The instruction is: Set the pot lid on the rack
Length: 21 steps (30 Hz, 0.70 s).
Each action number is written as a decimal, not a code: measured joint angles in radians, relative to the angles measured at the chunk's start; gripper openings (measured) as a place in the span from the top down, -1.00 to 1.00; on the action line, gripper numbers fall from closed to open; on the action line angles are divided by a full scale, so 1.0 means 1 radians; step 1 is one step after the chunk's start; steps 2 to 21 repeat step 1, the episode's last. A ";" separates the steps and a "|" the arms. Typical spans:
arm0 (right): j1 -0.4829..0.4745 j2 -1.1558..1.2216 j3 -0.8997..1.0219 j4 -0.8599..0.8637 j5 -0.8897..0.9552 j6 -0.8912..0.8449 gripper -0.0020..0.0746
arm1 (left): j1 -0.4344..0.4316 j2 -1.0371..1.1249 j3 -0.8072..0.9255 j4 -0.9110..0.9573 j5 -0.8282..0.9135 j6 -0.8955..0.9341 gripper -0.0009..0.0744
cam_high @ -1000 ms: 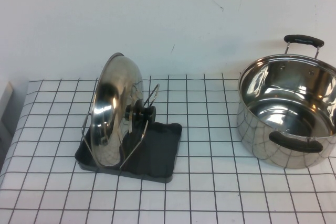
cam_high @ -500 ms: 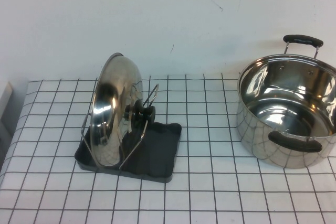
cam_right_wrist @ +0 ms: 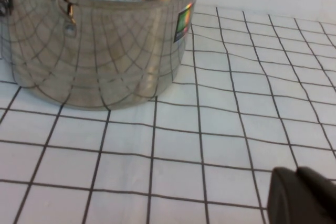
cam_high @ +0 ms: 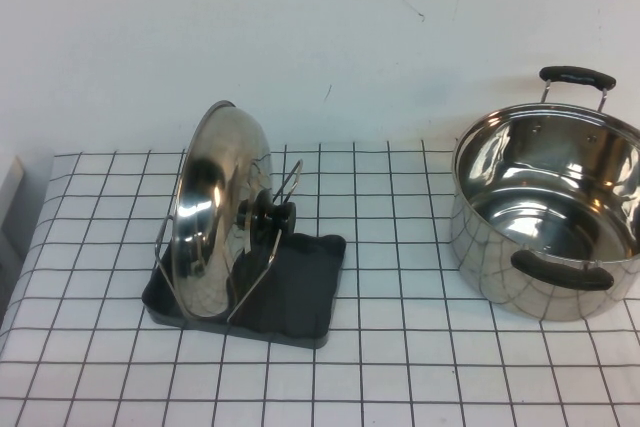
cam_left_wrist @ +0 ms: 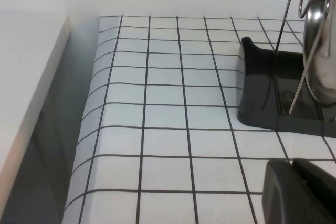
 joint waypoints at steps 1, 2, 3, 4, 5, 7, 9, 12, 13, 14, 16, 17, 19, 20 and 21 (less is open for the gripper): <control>0.000 0.000 0.000 0.003 0.000 0.000 0.95 | 0.000 0.000 0.000 0.000 0.000 0.000 0.98; 0.000 0.000 0.000 0.003 0.000 0.000 0.95 | 0.000 0.000 0.000 0.000 0.000 0.000 0.98; 0.000 0.000 0.000 0.003 0.000 0.000 0.95 | 0.000 0.000 0.000 0.000 0.000 0.000 0.98; 0.000 0.000 0.000 0.003 0.000 0.000 0.95 | 0.000 0.000 0.000 0.000 0.000 0.000 0.98; 0.000 0.000 0.000 0.003 0.000 0.000 0.95 | 0.000 0.000 0.000 0.000 0.000 0.000 0.98; 0.000 0.000 0.000 0.003 0.000 0.000 0.95 | 0.000 0.000 0.000 0.000 0.000 0.000 0.98; 0.000 0.000 0.000 0.003 0.000 0.000 0.95 | 0.000 0.000 0.000 0.000 0.000 0.000 0.98; 0.000 0.000 0.000 0.003 0.000 0.000 0.95 | 0.000 0.000 0.000 0.000 0.000 0.000 0.98; 0.000 0.000 0.000 0.003 0.000 0.000 0.95 | 0.000 0.000 0.000 0.000 0.000 0.000 0.98; 0.000 0.000 0.000 0.003 0.000 0.000 0.95 | 0.000 0.000 0.000 0.000 0.000 0.000 0.98; 0.000 0.000 0.000 0.003 0.000 0.000 0.95 | 0.000 0.000 0.000 0.000 0.000 0.000 0.98; 0.000 0.000 0.000 0.003 0.000 0.000 0.95 | 0.000 0.000 0.000 0.000 0.000 0.000 0.98; 0.000 0.000 0.000 0.003 0.000 0.000 0.95 | 0.000 0.000 0.000 0.000 0.000 0.000 0.98; 0.000 0.000 0.000 0.003 0.000 0.000 0.95 | 0.000 0.000 0.000 0.000 0.000 0.000 0.98; 0.000 0.000 0.000 0.003 0.000 0.000 0.95 | 0.000 0.000 0.000 0.000 0.000 0.000 0.98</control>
